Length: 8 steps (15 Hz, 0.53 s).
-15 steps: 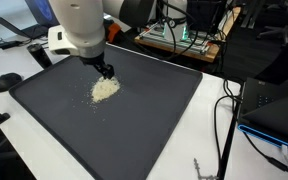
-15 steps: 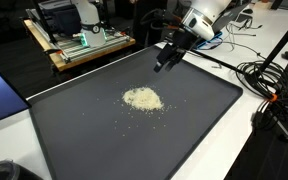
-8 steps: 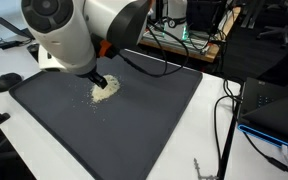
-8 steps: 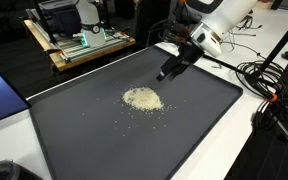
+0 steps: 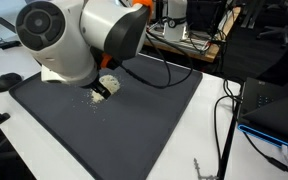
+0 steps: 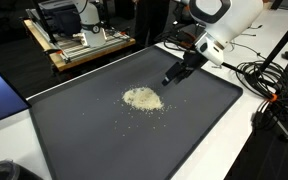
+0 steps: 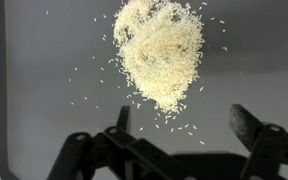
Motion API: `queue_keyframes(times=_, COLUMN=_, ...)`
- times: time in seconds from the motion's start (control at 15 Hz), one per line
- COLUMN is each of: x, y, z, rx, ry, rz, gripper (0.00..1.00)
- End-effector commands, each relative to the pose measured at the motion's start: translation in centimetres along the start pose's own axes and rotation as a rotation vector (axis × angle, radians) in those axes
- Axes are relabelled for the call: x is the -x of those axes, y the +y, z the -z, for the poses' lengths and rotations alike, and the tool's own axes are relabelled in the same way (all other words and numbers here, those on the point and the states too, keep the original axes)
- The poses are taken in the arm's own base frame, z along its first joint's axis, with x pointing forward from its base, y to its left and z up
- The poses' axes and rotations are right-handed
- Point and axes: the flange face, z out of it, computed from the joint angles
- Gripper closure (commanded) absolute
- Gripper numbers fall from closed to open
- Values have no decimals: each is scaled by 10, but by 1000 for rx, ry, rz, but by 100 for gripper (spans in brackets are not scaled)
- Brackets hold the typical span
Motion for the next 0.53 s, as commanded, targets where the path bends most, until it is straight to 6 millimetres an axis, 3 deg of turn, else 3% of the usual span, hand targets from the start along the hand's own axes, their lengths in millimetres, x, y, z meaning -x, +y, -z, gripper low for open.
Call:
queue_keyframes(times=0.0, x=7, y=-11, z=7, rx=-45, ry=1, rz=-1, gripper=0)
queue_keyframes(times=0.47, x=30, y=-22, z=0, rx=-68, ry=65, rz=10, gripper=0)
